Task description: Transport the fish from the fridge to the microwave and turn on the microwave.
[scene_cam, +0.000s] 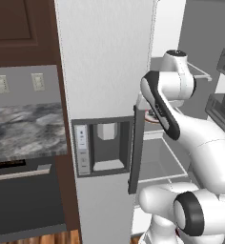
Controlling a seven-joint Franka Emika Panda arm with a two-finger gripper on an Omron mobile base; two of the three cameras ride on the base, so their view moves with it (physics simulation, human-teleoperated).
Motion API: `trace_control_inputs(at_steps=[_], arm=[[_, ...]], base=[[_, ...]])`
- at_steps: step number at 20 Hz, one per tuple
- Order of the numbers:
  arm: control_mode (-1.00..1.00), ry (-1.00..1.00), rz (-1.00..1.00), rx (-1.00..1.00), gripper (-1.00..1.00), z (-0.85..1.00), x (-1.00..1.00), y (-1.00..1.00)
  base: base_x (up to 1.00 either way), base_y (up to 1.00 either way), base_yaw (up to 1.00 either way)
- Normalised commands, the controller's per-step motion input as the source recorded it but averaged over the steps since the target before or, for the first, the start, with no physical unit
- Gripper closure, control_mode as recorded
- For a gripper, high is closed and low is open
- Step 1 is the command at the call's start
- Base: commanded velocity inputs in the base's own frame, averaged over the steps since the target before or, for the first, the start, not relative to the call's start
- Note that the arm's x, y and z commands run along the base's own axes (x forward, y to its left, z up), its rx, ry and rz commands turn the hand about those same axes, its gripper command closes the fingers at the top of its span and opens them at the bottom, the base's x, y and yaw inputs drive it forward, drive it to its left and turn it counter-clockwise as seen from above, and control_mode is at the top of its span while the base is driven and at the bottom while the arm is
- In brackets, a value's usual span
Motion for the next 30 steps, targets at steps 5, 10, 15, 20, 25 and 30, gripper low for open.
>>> trace_control_inputs(at_steps=[5, 10, 15, 20, 25, 30], arm=[[-1.00, -0.07, 0.00, 0.00, -1.00, -0.02, -0.01, -0.14], [-1.00, -0.08, 0.01, -0.07, -1.00, -0.18, -0.07, -0.18], [-1.00, -0.05, 0.00, -0.09, -1.00, -0.16, -0.08, -0.25], [-1.00, -0.10, 0.00, -0.02, -1.00, -0.06, -0.08, -0.45], [-1.00, -0.11, 0.00, 0.00, -1.00, -0.01, 0.00, -0.52], [-1.00, -0.05, 0.00, 0.01, -1.00, -0.03, 0.04, -0.37]], base=[[0.00, 0.00, 0.00], [0.00, 0.00, 0.00], [0.00, 0.00, 0.00], [0.00, 0.00, 0.00], [0.00, 0.00, 0.00], [0.00, 0.00, 0.00]])
